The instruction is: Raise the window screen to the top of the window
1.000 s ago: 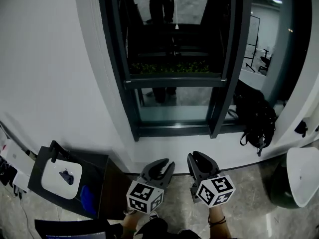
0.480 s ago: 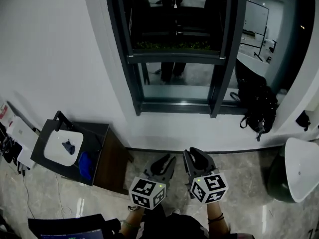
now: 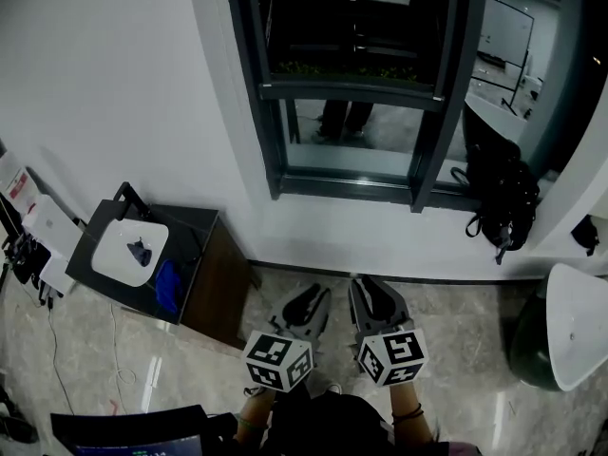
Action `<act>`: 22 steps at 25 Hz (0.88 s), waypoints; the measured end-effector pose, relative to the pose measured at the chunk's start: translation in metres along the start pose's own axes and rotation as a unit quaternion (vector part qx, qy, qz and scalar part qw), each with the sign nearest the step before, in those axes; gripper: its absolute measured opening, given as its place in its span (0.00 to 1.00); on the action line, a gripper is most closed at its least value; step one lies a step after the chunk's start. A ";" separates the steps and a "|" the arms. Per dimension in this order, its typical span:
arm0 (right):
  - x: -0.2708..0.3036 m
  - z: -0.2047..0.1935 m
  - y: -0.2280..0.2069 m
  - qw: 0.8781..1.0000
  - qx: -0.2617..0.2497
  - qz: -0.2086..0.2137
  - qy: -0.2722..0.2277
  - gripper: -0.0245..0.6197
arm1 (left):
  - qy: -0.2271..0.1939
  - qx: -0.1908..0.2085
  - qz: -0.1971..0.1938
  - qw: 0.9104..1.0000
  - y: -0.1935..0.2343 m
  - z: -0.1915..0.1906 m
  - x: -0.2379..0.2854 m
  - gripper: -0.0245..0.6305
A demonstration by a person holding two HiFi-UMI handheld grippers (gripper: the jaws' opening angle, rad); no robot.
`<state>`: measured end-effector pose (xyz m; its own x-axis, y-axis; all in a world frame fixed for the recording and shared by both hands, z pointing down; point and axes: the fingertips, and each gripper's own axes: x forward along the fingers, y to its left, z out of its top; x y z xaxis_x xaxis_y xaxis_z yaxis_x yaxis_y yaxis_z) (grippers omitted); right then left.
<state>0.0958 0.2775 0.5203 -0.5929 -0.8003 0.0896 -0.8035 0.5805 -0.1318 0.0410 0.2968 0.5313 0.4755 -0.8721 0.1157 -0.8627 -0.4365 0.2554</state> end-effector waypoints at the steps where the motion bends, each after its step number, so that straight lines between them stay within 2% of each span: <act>1: -0.001 -0.002 0.000 1.000 -0.003 -0.002 0.002 0.14 | 0.002 0.004 0.001 1.000 -0.001 -0.002 0.000 0.16; 6: -0.004 -0.005 -0.004 1.000 -0.005 -0.009 0.009 0.14 | 0.001 0.012 -0.010 1.000 -0.011 -0.002 0.001 0.16; 11: -0.004 -0.007 -0.009 1.000 -0.008 -0.014 0.012 0.14 | 0.003 0.044 -0.011 0.999 -0.015 -0.002 0.004 0.16; 22: -0.007 -0.008 -0.015 1.000 -0.006 -0.015 0.016 0.14 | 0.004 0.048 -0.014 0.999 -0.021 -0.005 0.011 0.16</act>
<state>0.1120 0.2755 0.5296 -0.5696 -0.8122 0.1257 -0.8215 0.5582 -0.1163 0.0651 0.2976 0.5315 0.5011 -0.8573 0.1178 -0.8612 -0.4807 0.1649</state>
